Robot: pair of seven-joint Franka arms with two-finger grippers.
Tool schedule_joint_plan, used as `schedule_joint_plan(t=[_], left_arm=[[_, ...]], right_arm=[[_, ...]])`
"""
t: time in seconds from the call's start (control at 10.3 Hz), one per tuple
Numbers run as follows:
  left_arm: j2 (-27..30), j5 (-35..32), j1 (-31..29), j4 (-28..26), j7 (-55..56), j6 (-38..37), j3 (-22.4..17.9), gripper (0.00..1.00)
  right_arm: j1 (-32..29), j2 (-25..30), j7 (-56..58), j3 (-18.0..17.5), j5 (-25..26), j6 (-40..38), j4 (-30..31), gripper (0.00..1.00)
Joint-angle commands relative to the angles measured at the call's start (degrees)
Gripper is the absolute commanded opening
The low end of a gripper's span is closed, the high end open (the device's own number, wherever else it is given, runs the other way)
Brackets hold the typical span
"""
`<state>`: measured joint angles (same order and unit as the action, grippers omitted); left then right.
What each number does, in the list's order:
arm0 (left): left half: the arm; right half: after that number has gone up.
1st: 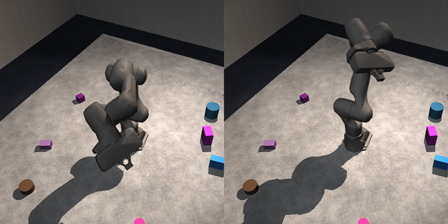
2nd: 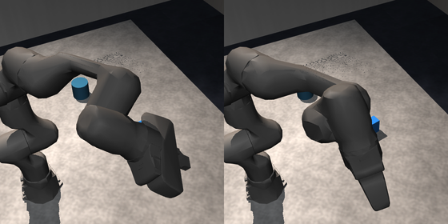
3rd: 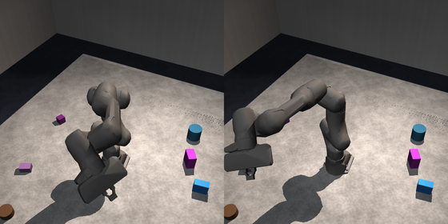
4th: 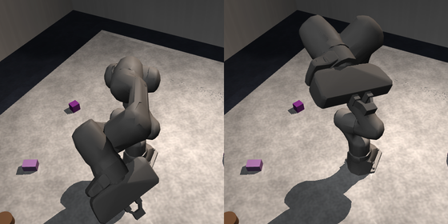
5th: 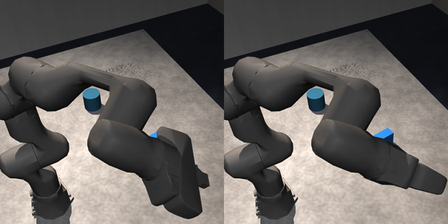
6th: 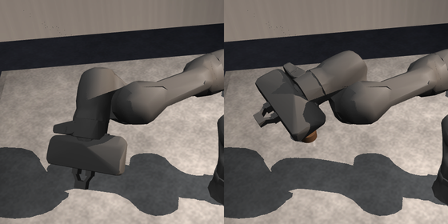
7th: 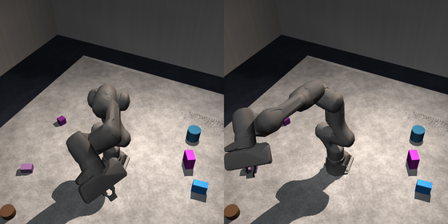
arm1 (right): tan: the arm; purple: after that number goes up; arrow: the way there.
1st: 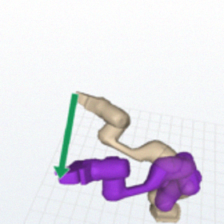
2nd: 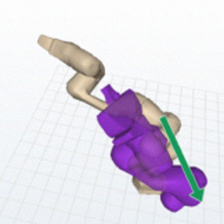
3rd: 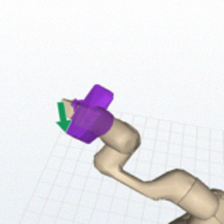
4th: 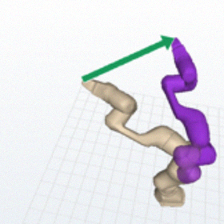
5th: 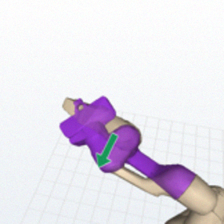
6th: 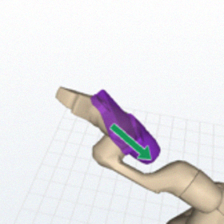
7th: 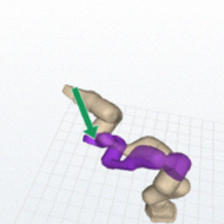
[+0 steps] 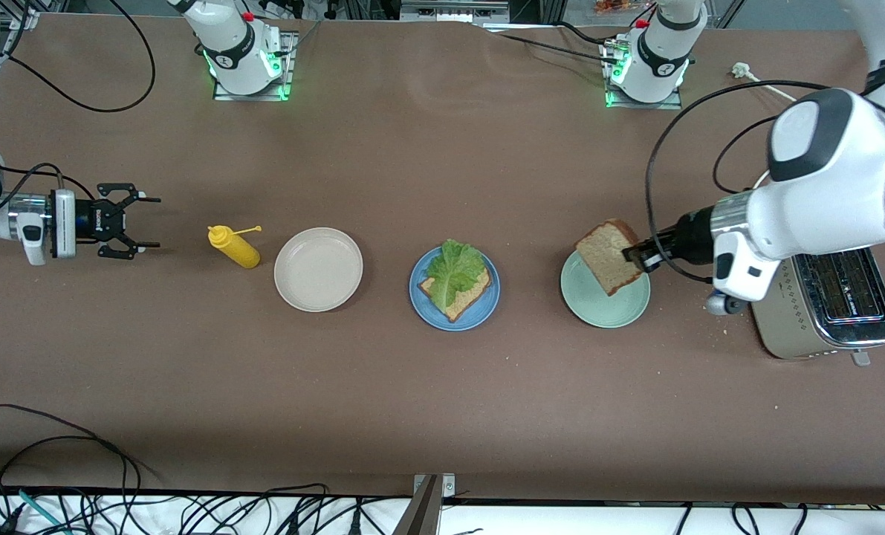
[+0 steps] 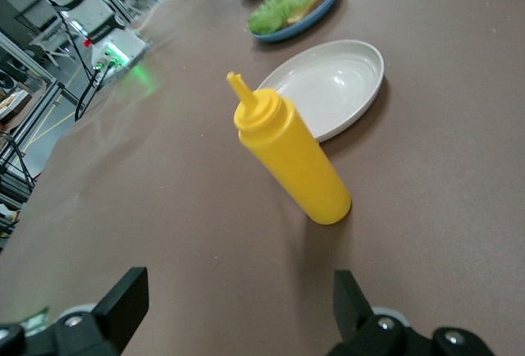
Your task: Make sandwich in blue plate with both arms
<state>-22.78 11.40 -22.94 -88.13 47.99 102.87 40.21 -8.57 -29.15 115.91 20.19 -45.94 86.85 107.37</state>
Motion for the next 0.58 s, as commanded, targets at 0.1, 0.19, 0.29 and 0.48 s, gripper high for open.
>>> schedule_joint_plan(t=[0.1, 0.19, 0.29, 0.48], left_arm=[[-3.0, 2.5, 5.7, -1.3, 6.0, 9.5, 0.0, 0.0], [-4.0, 3.2, 7.7, -1.7, 6.6, 12.9, 0.0, 0.0], [-5.3, 3.4, 9.3, -2.0, 8.3, 17.3, 0.0, 0.0], [-8.1, 3.4, 13.9, -2.1, 9.1, 22.6, -0.1, 0.0]], right_arm=[[3.6, 11.6, -32.0, -5.2, 15.9, 3.8, -2.1, 1.0], [4.1, 13.4, -39.8, -5.9, 19.8, 4.1, -3.1, 1.0], [5.1, 14.8, -45.6, -5.9, 23.0, 4.1, -3.9, 1.0], [5.9, 15.5, -58.5, -6.4, 27.9, 5.9, -6.1, 1.0]])
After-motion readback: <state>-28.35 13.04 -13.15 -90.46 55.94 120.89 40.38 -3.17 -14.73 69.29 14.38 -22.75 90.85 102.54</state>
